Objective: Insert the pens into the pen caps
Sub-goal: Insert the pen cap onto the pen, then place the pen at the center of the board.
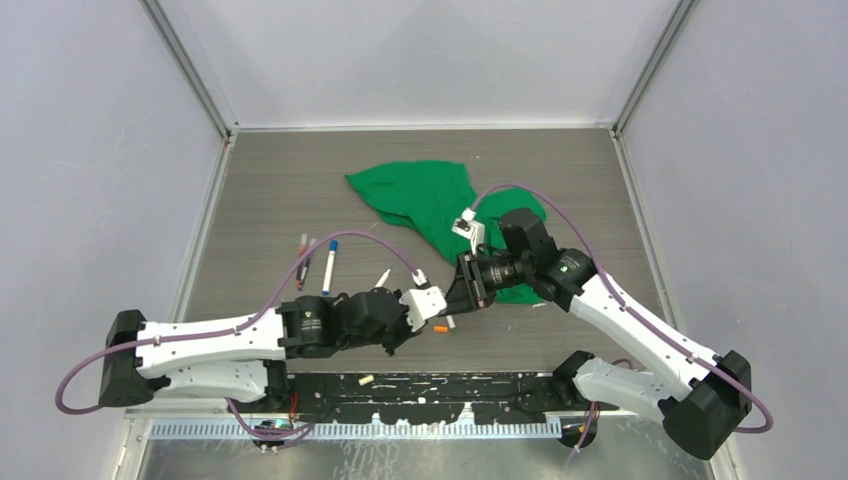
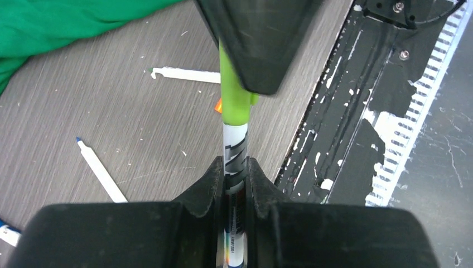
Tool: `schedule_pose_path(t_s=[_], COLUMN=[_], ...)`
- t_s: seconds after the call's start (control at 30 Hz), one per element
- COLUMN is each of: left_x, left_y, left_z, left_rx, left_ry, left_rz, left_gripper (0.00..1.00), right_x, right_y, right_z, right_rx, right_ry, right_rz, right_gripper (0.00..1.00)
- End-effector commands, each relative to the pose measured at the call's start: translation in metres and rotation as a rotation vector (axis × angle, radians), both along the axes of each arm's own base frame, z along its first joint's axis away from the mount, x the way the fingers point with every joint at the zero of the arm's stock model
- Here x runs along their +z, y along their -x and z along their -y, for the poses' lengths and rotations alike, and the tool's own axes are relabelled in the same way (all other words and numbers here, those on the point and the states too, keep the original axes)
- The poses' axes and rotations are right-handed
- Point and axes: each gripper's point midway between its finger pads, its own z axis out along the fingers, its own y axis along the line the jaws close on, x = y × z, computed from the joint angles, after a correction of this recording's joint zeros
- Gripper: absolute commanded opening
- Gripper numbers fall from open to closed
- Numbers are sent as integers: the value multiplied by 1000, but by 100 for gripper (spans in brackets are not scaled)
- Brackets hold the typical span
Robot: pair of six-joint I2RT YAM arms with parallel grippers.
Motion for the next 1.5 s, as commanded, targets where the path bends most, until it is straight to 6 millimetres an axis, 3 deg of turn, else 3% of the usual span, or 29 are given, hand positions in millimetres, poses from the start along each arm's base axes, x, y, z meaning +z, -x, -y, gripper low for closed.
schedule_pose_path(t_s=[0.0, 0.07, 0.13, 0.27, 0.4, 0.6, 0.8, 1.1, 1.3, 1.47], left_x=[11, 7, 1, -28, -63, -92, -127, -154, -151, -148], left_y=[-8, -11, -16, -40, -73, -126, -155, -172, -176, -176], left_z=[5, -2, -12, -49, -93, -134, -158, -184, -211, -236], left_rx=[68, 116, 184, 387, 631, 905, 1007, 1093, 1175, 1239], left_ry=[55, 41, 31, 3, -27, -51, -149, -243, -309, -317], left_rz=[-4, -13, -28, -133, -328, -531, -639, -692, -679, -674], left_gripper=[2, 1, 1, 2, 3, 6, 10, 21, 33, 40], right_x=[14, 15, 13, 15, 10, 2, 8, 7, 5, -9], right_y=[-11, -25, -45, -78, -90, -88, -80, -75, -75, -73], right_z=[1, 5, 17, 46, 58, 60, 66, 70, 73, 76], right_rx=[-57, -136, -250, -423, -482, -490, -518, -540, -555, -567], right_ry=[-19, 12, 64, 91, 99, 100, 80, 69, 79, 106], right_rz=[101, 149, 188, 210, 221, 205, 228, 228, 232, 216], right_gripper=[44, 60, 66, 70, 71, 71, 71, 71, 71, 70])
